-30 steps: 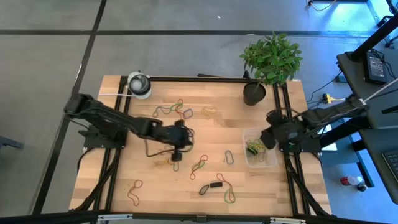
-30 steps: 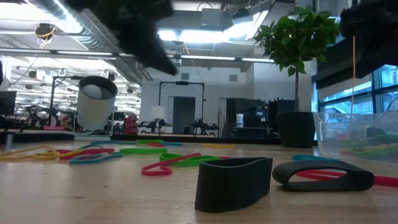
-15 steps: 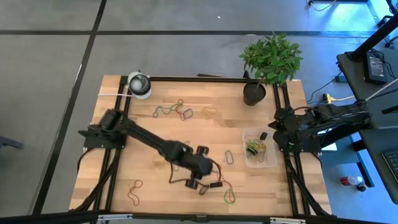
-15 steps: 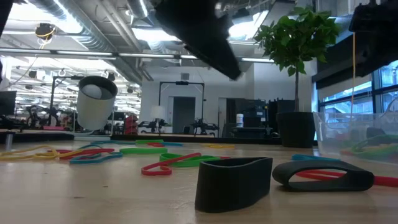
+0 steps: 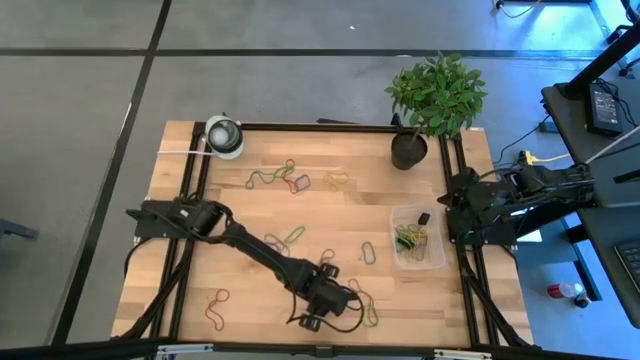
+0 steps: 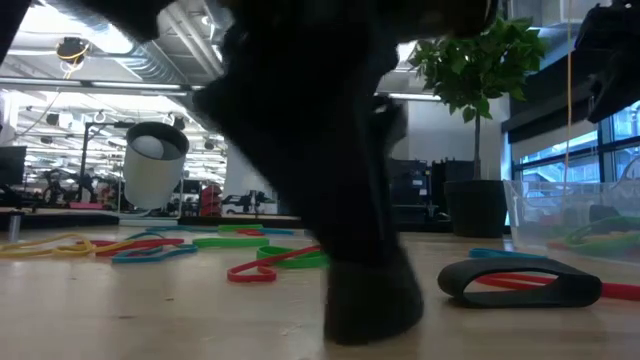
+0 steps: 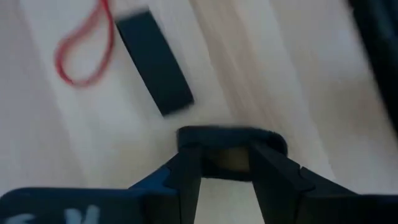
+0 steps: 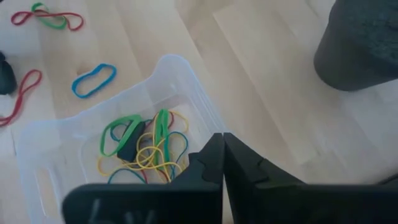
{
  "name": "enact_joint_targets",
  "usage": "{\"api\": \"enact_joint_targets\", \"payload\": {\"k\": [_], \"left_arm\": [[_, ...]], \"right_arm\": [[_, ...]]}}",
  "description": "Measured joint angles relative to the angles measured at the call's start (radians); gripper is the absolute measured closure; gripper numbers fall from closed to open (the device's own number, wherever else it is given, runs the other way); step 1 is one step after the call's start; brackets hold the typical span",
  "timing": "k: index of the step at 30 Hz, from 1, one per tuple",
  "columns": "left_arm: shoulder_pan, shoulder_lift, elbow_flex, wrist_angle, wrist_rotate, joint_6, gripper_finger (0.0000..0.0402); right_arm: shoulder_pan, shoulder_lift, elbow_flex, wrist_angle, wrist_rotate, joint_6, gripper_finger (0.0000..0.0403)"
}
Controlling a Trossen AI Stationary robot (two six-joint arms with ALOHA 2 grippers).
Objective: Pick and place rubber bands into bin
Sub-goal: Put the black rubber band into the transparent bin
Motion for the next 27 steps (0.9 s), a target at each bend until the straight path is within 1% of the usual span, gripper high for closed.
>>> {"api": "enact_joint_targets", "payload": {"k": [2, 5, 7, 10, 11, 14, 19, 23, 27], "left_arm": [[-0.009, 0.007, 0.002, -0.044, -0.021, -0.042, 0.0282], [-0.011, 0.019, 0.005, -0.053, -0.031, -0.079, 0.0299], [-0.004, 0.022, 0.006, -0.053, -0.018, -0.098, 0.0323], [0.016, 0.018, 0.004, -0.049, 0.021, -0.108, 0.0382], [0.023, 0.014, 0.002, -0.049, 0.026, -0.114, 0.039], [0.048, -0.006, -0.002, -0.048, 0.029, -0.121, 0.0399], [0.119, -0.091, 0.0, -0.04, -0.057, -0.105, 0.0399], [0.174, -0.14, -0.001, -0.016, -0.117, -0.026, 0.0399], [0.256, -0.167, 0.004, 0.101, -0.186, 0.091, 0.0399]], "right_arm": [[0.0, -0.007, 0.0, 0.0, 0.0, -0.015, 0.0391], [0.0, -0.013, 0.0, 0.0, 0.0, -0.039, 0.0392], [0.0, -0.014, 0.0, 0.0, -0.001, -0.054, 0.0395], [0.0, -0.013, 0.0, 0.0, -0.001, -0.072, 0.0397], [0.0, -0.013, 0.0, 0.0, -0.001, -0.073, 0.0397], [0.0, -0.014, 0.0, 0.0, -0.001, -0.074, 0.0394], [0.0, -0.016, 0.0, 0.0, -0.001, -0.074, 0.039], [0.0, -0.016, 0.0, 0.0, -0.001, -0.074, 0.0395], [0.0, -0.017, 0.0, 0.0, 0.0, -0.073, 0.0396]]}}
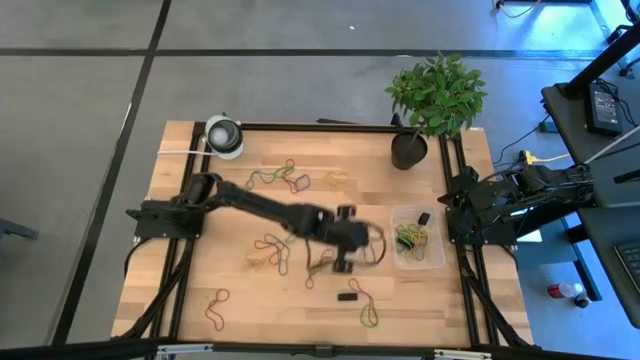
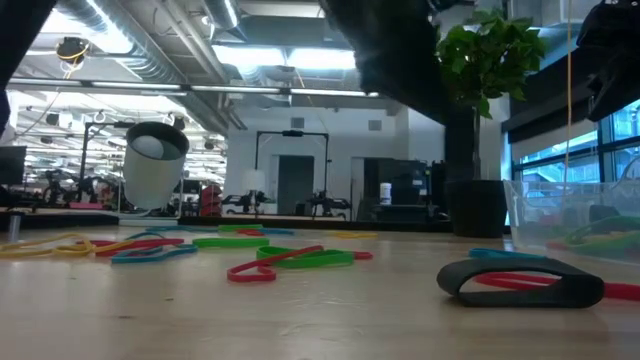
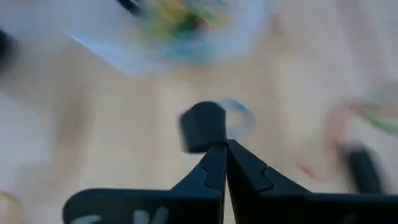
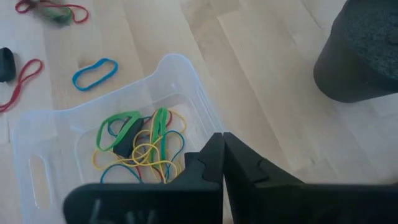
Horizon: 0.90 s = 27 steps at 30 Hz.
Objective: Pick and place rubber bands into bin
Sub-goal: Put the black rubber band into the transparent bin
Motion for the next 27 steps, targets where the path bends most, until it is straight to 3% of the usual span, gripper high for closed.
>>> {"api": "enact_joint_targets", "payload": {"k": [4, 12, 21, 27], "left_arm": [[0.087, 0.024, 0.056, 0.112, -0.004, 0.093, 0.0399], [0.206, 0.132, 0.254, 0.133, 0.033, 0.246, 0.04], [0.2, 0.351, 0.487, 0.172, 0.208, 0.287, 0.04], [0.169, 0.435, 0.546, 0.158, 0.223, 0.283, 0.0396]], "right_arm": [[0.0, 0.0, 0.0, 0.001, 0.0, 0.004, 0.0391], [0.0, 0.0, 0.0, 0.004, 0.0, 0.008, 0.0389], [0.0, 0.0, 0.0, 0.005, 0.001, 0.009, 0.0389], [0.0, 0.0, 0.0, 0.005, 0.001, 0.009, 0.0389]]}}
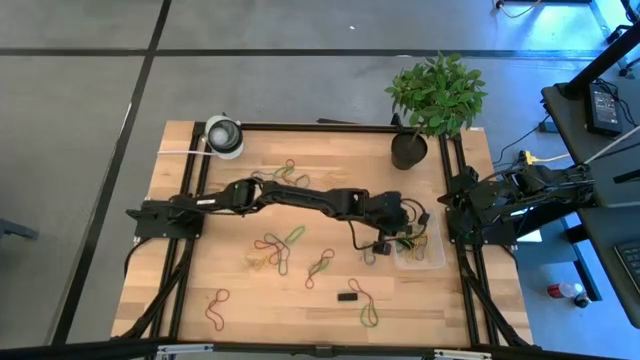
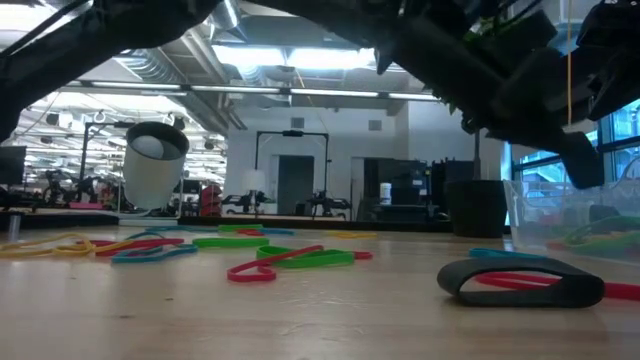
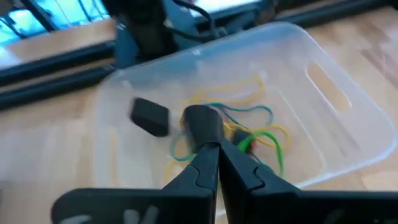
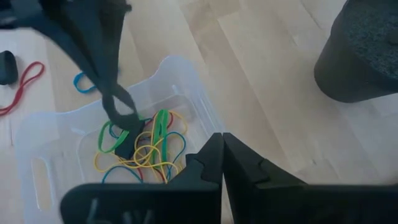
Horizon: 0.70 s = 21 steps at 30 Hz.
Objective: Pick and place rubber bands into bin
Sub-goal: Put the black rubber band into the transparent bin, then put the red rubber band into the transparent bin
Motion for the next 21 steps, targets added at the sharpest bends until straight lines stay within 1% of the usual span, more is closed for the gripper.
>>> {"api": "enact_joint_targets", "payload": {"k": [4, 7, 11, 14, 18, 21], "left_arm": [[-0.011, 0.003, 0.002, -0.005, 0.0, -0.027, 0.0372], [-0.016, 0.003, 0.002, -0.009, -0.005, -0.058, 0.0338], [-0.015, 0.003, 0.002, -0.009, -0.012, -0.138, 0.0289], [-0.014, -0.006, 0.002, -0.009, -0.039, -0.203, 0.0266], [-0.014, -0.068, 0.002, -0.034, -0.112, -0.325, 0.0267], [-0.014, -0.12, 0.003, -0.105, -0.123, -0.423, 0.0291]], "right_arm": [[0.0, 0.0, 0.0, 0.0, 0.0, 0.001, 0.0389], [0.0, 0.0, 0.0, 0.0, 0.0, 0.002, 0.0389], [0.0, 0.0, 0.0, 0.001, 0.0, 0.005, 0.0389], [0.0, 0.0, 0.0, 0.001, 0.0, 0.034, 0.0389], [0.0, 0.0, -0.001, 0.016, 0.0, 0.076, 0.0389], [0.0, 0.0, -0.001, 0.094, -0.027, 0.078, 0.0396]]}}
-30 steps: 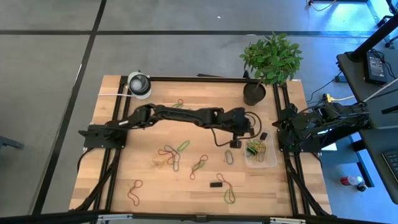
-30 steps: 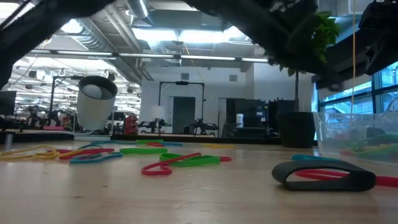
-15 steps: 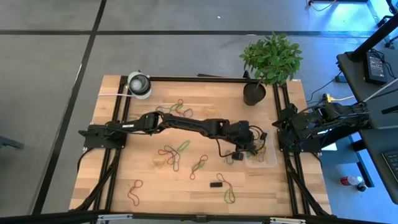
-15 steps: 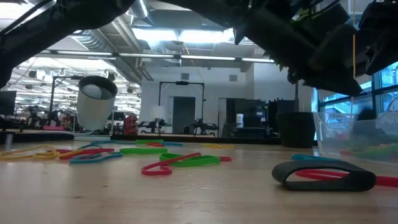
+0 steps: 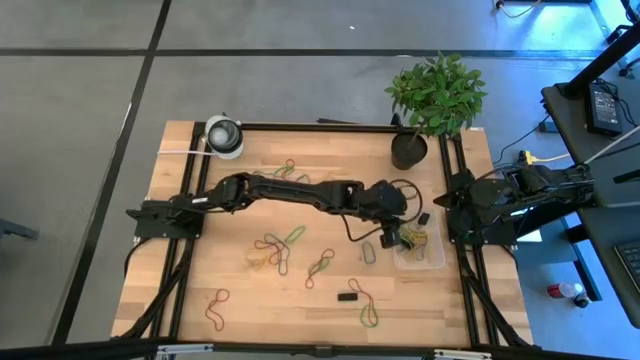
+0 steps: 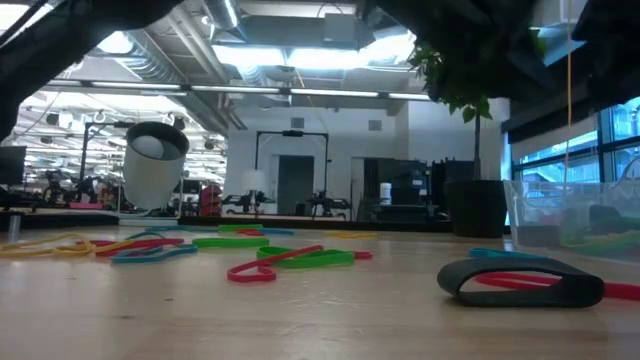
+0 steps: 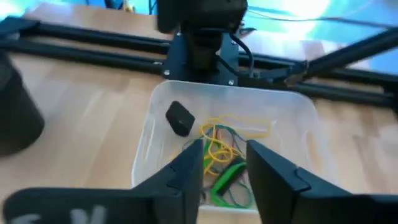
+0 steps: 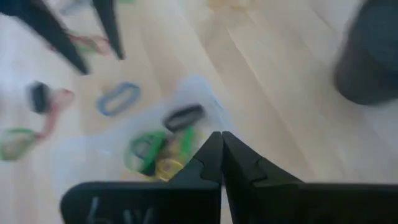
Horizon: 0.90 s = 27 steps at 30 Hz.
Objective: Pick and place rubber bands into bin
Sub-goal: Put the red rubber band into the transparent bin
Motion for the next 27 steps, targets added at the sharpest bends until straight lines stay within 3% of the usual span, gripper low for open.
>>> {"api": "enact_joint_targets", "payload": {"k": [6, 11, 16, 20, 27], "left_arm": [[-0.022, -0.046, -0.001, -0.169, 0.1, 0.024, 0.0389], [-0.066, -0.047, -0.053, -0.185, 0.082, -0.056, 0.04], [-0.095, -0.096, -0.186, -0.126, 0.024, -0.085, 0.04], [-0.112, -0.21, -0.415, 0.012, 0.037, -0.109, 0.04], [-0.176, -0.553, -1.025, 0.415, -0.073, -0.241, 0.04]], "right_arm": [[0.0, 0.001, 0.0, 0.168, -0.018, 0.0, 0.0398], [0.0, 0.047, 0.0, 0.227, -0.046, -0.018, 0.0401], [0.0, 0.191, 0.0, 0.336, -0.053, -0.05, 0.0401], [0.0, 0.353, 0.0, 0.469, -0.08, -0.097, 0.0402], [0.001, 0.589, 0.0, 0.686, -0.122, -0.087, 0.0402]]}}
